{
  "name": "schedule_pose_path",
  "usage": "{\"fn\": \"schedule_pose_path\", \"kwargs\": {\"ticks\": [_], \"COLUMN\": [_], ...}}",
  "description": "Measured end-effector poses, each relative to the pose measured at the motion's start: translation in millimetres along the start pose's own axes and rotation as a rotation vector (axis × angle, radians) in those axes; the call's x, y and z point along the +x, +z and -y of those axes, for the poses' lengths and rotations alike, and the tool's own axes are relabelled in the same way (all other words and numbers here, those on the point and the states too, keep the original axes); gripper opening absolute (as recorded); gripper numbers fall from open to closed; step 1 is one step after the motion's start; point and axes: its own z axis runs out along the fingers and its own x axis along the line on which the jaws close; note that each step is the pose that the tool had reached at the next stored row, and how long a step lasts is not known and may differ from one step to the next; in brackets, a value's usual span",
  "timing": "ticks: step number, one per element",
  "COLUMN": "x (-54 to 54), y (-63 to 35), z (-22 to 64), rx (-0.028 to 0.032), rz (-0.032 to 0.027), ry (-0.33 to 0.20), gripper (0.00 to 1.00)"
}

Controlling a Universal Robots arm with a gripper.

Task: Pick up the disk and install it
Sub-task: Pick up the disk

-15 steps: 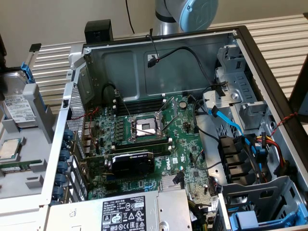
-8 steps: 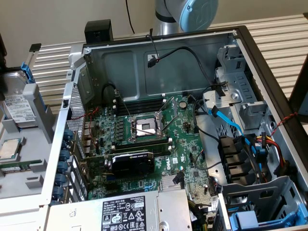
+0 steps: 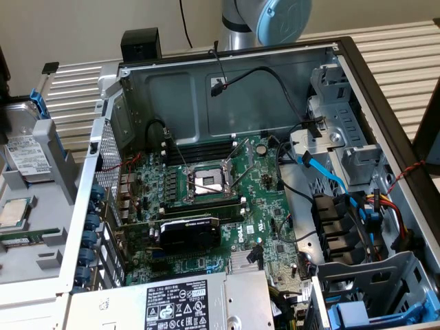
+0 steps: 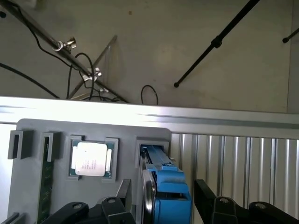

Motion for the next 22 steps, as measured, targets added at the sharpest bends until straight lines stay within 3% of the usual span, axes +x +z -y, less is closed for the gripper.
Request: {"fn": "schedule_pose_path", "kwargs": {"ticks": [8, 13, 22], "x": [-1.7, -2.0, -2.0], "y": [0.5, 0.9, 2.7], "z": [0.2, 0.3, 0.4], "rx": [0.0005, 0.0013, 0.0014], "rz": [-0.0011, -0.0052, -0.0054], "ry": [0.009, 0.024, 0.029], "gripper": [0.65, 0.65, 0.65]}}
